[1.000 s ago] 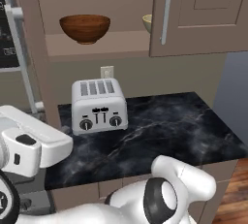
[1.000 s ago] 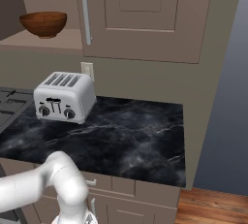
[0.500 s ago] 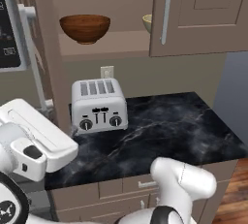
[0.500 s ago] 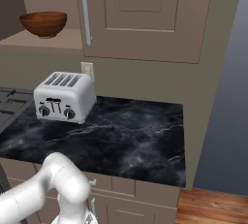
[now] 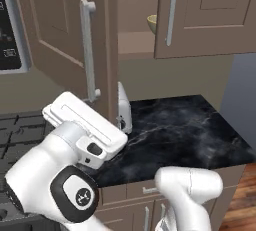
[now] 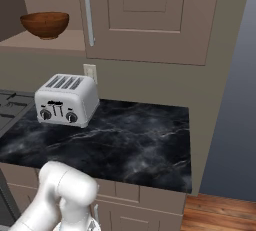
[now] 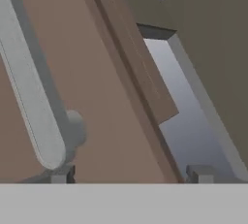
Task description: Open the cabinet. Pick the bowls from the counter and place them in the cabinet. Then close the cabinet.
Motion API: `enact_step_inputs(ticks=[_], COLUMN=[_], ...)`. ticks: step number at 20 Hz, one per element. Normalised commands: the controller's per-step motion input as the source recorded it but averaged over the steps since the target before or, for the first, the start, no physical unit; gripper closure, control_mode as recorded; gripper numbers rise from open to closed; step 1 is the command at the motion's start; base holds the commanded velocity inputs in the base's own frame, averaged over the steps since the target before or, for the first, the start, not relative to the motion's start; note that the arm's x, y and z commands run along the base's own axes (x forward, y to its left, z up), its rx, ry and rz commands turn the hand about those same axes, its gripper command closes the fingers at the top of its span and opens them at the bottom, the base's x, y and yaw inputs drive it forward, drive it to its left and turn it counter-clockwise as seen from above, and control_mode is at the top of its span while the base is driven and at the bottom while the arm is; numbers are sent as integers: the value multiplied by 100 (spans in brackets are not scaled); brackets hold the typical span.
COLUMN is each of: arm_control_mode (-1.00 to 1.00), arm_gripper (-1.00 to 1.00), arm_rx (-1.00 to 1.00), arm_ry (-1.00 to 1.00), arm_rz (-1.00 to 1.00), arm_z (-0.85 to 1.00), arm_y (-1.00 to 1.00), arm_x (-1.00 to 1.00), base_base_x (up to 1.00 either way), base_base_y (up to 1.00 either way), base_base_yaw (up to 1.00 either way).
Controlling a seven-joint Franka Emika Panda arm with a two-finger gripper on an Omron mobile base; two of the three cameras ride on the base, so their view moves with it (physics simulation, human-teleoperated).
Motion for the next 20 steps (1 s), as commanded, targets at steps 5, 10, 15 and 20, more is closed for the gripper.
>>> enact_step_inputs(ticks=[5, 10, 15, 20], arm_control_mode=[-100, -100, -100, -100], arm_gripper=[-100, -100, -100, -100], arm_rx=[0, 0, -3, -2], arm_ry=[-8, -6, -3, 0], arm_rz=[-2, -6, -10, -9], arm_z=[26, 29, 26, 16], arm_y=[-55, -31, -1, -3], arm_x=[84, 74, 64, 77], base_base_x=[0, 0, 0, 0], base_base_y=[0, 0, 0, 0], base_base_yaw=[0, 0, 0, 0])
